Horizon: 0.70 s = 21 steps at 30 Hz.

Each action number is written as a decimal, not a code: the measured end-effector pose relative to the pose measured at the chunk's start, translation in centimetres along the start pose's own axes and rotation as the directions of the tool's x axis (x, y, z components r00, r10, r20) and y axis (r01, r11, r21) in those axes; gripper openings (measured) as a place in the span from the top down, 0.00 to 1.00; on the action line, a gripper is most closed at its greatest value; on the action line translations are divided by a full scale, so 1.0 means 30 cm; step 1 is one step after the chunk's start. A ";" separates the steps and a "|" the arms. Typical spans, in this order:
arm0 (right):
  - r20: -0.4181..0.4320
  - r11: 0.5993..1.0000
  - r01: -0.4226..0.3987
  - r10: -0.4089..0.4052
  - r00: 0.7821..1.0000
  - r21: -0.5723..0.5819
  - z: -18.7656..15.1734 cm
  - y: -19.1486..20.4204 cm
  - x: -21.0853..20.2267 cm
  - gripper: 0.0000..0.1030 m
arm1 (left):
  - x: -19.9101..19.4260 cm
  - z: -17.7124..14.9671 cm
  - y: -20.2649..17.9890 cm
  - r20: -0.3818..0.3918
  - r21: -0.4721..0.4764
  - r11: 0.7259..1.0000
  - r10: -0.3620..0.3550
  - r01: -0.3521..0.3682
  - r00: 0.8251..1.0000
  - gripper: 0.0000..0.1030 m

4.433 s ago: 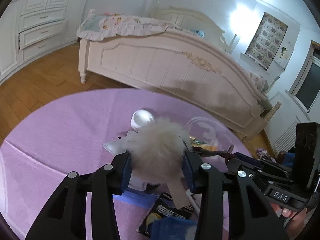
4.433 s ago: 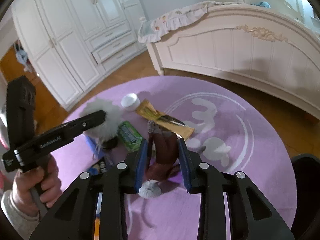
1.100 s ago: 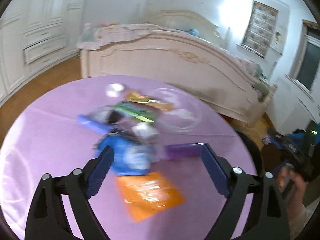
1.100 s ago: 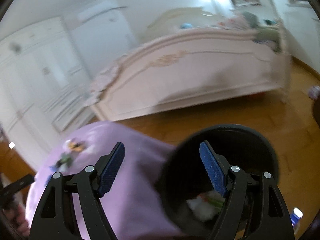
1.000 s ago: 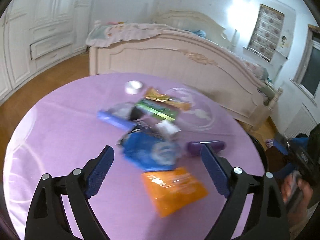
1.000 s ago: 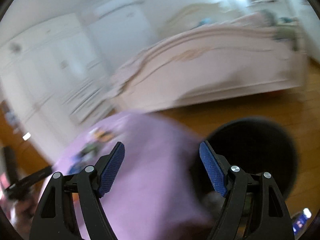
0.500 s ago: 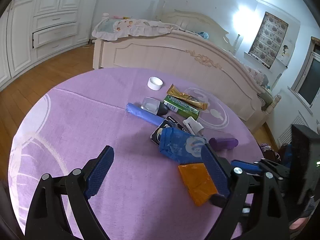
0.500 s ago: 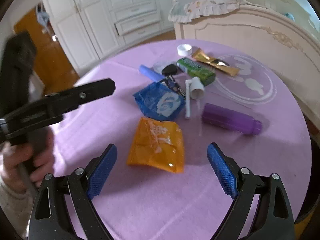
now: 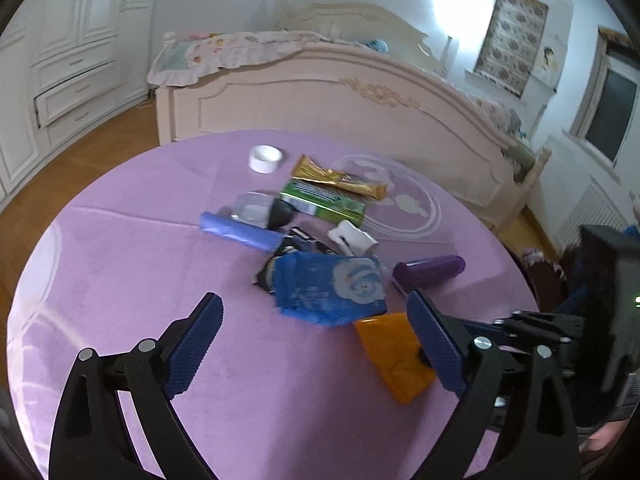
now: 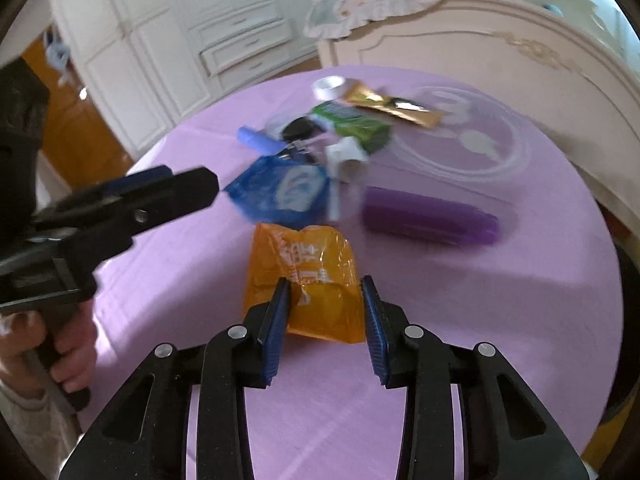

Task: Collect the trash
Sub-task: 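Grasp the orange bag with the right tool while the left tool grasps the blue wipe pack, then carry both packs over the black bin and open both tools to drop them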

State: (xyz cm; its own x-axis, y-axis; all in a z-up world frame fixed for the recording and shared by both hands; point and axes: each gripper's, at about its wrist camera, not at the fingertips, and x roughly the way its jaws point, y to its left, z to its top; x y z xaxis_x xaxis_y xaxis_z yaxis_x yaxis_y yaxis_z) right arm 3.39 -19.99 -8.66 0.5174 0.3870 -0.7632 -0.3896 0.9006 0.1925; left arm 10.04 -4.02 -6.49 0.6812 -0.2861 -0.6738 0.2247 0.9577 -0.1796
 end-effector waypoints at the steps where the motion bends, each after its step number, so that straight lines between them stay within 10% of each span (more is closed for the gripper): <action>1: 0.009 1.000 -0.002 0.002 1.000 0.011 -0.008 -0.007 -0.014 0.66 | 0.020 0.004 -0.012 -0.013 0.008 1.000 0.005 -0.005 1.000 0.10; 8: 0.073 0.996 -0.007 0.000 0.997 0.091 -0.072 -0.101 -0.124 0.67 | 0.126 0.019 -0.036 -0.063 0.029 0.996 0.084 -0.082 0.994 0.11; 21: 0.169 0.975 -0.078 0.043 0.985 0.206 -0.107 -0.246 -0.180 0.67 | 0.098 0.009 -0.035 -0.051 0.017 1.000 0.020 -0.019 0.998 0.54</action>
State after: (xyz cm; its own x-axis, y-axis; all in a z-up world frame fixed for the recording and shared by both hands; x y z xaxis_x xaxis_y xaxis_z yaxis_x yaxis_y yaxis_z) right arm 1.01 -29.36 -7.93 0.6216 0.4533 -0.6388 -0.2634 0.8890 0.3745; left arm 11.99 -5.86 -8.08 0.6488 -0.2651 -0.7133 0.2235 0.9624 -0.1543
